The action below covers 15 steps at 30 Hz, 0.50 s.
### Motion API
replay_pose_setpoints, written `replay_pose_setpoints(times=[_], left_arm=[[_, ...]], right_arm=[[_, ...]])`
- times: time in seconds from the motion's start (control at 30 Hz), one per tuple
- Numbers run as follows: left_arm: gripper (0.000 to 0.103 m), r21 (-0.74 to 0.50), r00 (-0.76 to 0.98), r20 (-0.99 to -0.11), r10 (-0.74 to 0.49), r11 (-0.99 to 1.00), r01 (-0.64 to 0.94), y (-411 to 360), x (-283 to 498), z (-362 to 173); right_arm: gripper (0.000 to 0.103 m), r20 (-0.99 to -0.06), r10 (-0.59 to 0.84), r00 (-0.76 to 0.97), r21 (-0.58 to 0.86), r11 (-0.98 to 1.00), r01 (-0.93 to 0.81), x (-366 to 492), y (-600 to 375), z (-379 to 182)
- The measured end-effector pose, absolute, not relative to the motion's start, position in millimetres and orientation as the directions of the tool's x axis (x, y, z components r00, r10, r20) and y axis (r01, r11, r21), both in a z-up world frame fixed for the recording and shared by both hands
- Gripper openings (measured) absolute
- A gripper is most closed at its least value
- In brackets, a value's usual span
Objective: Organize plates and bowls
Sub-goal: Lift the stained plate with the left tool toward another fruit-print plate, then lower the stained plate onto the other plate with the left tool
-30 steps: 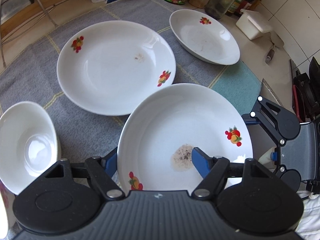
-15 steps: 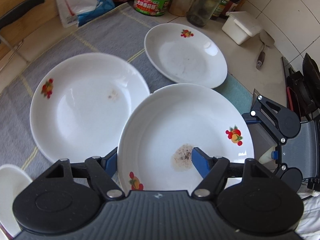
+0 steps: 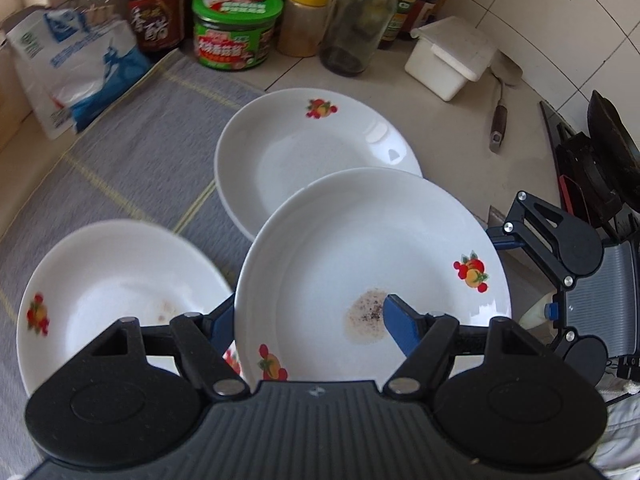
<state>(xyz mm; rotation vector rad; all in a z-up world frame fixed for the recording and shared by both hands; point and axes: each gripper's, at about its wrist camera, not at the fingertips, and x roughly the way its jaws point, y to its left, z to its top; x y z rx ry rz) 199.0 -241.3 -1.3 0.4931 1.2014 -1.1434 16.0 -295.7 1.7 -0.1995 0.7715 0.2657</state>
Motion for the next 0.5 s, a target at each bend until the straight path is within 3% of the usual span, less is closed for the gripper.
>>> replay_pose_setpoints(times=[0.5], left_arm=[[0.074,-0.253,-0.105,-0.903,-0.416,0.319,0.914,-308,218,-10]], right_arm=[[0.103,-0.706,0.087,0.703,-0.08,0.976,-0.201,21,-340,2]])
